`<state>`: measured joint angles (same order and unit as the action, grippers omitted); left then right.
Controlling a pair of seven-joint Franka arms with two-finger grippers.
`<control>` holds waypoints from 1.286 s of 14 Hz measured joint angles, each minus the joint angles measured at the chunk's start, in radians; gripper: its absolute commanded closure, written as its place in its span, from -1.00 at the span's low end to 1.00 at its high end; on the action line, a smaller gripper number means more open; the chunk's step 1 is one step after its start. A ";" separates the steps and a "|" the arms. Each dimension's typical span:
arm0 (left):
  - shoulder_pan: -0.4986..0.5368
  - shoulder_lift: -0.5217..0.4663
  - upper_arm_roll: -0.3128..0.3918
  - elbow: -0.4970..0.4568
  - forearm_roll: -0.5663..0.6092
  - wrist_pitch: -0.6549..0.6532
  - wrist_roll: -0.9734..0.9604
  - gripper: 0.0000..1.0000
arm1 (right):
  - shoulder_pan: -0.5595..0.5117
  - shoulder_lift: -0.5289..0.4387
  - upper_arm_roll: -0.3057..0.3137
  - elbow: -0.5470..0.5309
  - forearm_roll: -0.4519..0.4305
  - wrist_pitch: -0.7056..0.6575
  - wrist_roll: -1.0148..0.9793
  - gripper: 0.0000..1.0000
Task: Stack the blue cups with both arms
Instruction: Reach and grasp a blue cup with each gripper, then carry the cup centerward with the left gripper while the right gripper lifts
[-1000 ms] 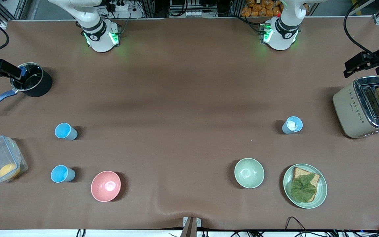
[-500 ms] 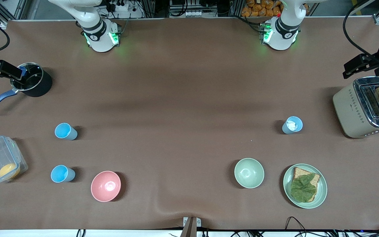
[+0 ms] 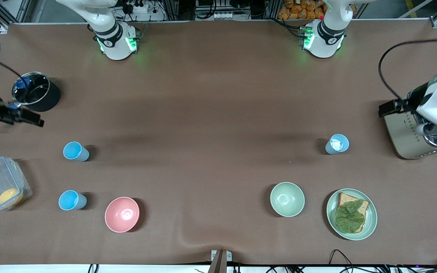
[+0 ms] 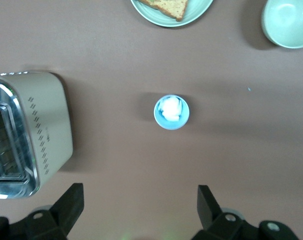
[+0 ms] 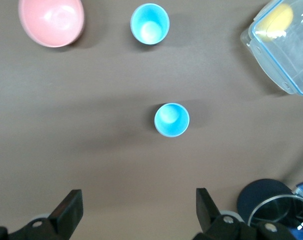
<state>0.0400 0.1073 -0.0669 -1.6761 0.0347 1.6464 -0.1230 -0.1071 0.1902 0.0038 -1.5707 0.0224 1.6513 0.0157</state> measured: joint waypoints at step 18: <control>0.035 0.245 -0.001 -0.440 0.000 0.723 -0.002 0.42 | -0.089 0.321 -0.003 -0.277 -0.045 0.508 -0.030 -1.00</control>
<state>0.0746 0.3518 -0.0676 -2.1162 0.0347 2.3694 -0.1252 -0.1963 0.5112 0.0011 -1.8480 -0.0224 2.1591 -0.0142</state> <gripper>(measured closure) 0.185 0.000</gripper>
